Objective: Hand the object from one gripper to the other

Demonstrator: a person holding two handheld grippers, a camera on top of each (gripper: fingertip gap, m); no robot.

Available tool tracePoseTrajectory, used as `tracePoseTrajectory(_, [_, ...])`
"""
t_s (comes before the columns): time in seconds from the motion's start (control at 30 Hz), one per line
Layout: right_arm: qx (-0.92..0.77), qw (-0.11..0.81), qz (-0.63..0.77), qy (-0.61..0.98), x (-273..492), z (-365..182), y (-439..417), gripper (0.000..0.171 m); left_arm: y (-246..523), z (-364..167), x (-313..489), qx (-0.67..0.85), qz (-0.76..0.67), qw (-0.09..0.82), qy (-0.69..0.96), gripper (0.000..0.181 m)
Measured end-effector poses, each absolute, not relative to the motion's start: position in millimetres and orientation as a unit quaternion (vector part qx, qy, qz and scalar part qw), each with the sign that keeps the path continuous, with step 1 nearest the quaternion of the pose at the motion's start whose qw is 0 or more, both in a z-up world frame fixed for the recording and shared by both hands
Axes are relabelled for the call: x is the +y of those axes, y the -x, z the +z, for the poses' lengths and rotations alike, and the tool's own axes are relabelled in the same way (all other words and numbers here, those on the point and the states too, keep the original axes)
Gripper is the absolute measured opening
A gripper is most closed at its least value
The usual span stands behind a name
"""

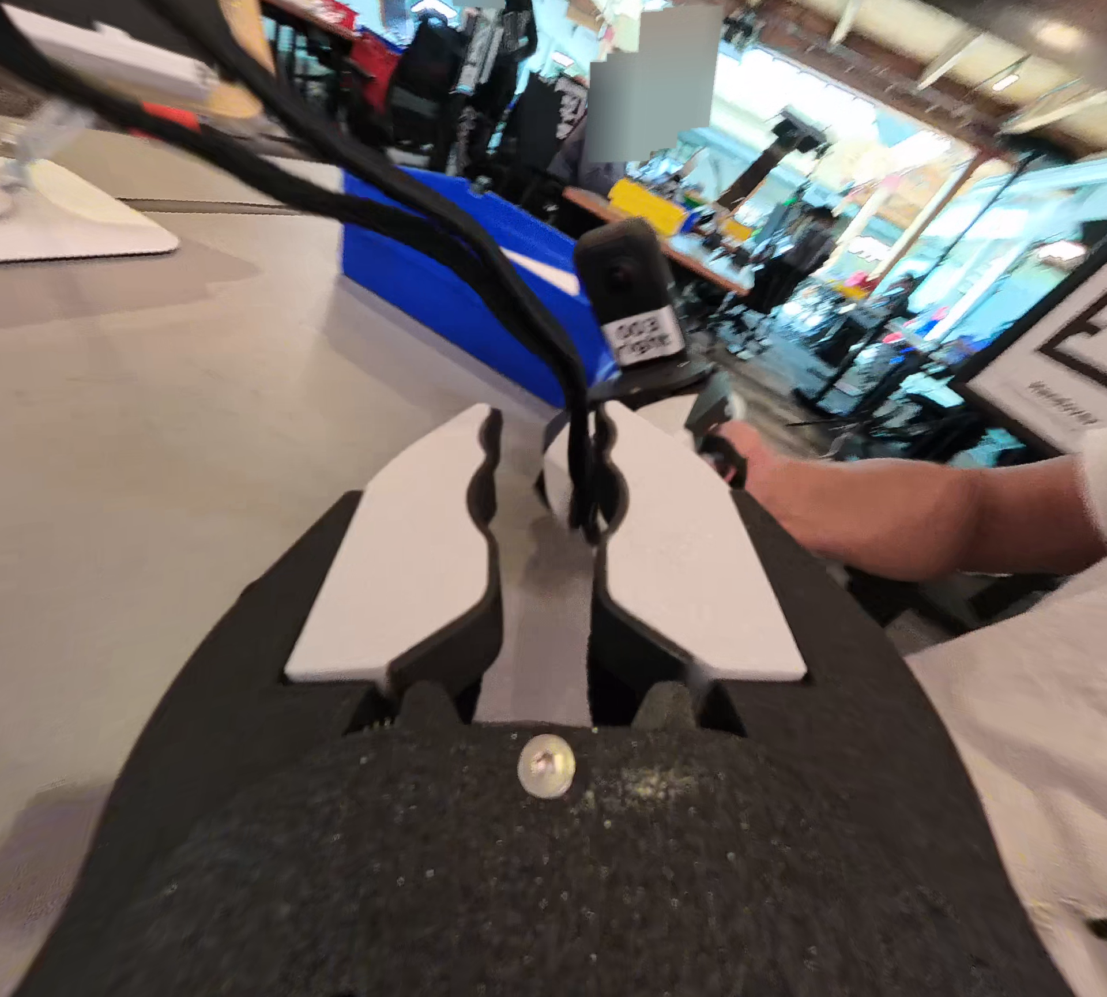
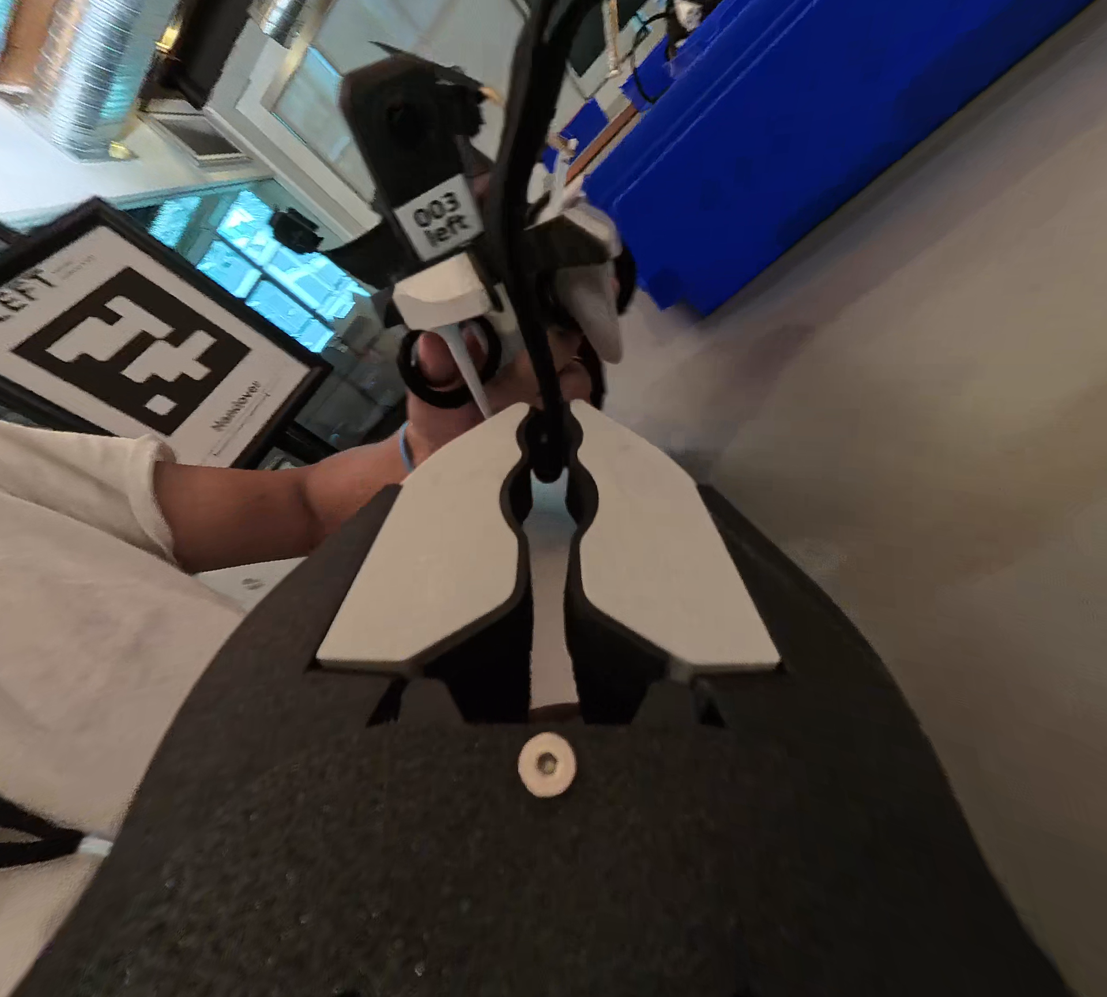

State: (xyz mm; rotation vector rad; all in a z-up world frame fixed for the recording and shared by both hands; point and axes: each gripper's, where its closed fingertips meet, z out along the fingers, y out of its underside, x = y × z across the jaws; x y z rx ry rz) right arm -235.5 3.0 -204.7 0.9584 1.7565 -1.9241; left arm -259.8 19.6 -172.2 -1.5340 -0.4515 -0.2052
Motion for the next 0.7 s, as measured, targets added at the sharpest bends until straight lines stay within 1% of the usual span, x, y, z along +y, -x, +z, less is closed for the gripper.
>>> tracePoseTrajectory(0.1, [0.663,0.082,-0.646,-0.369,31,-216,258,0.006,286,-188,4,-0.224,0.044,0.642,0.732,0.033])
tracePoseTrajectory(0.2, [0.710,-0.060,-0.579,-0.396,65,-227,282,0.006,314,-210,-17,-0.241,0.200,0.539,0.782,0.037])
tracePoseTrajectory(0.23, [0.721,-0.105,-0.556,-0.400,75,-229,288,0.006,318,-217,-20,-0.239,0.229,0.511,0.793,0.040])
tracePoseTrajectory(0.33, [0.746,-0.218,-0.485,-0.402,97,-234,301,0.006,321,-231,-21,-0.233,0.266,0.458,0.815,0.040])
tracePoseTrajectory(0.5, [0.790,-0.360,-0.350,-0.352,114,-246,309,0.006,318,-234,-17,-0.208,0.295,0.432,0.827,0.040])
tracePoseTrajectory(0.7, [0.811,-0.463,-0.233,-0.271,120,-250,313,0.006,310,-227,-10,-0.181,0.311,0.434,0.826,0.039])
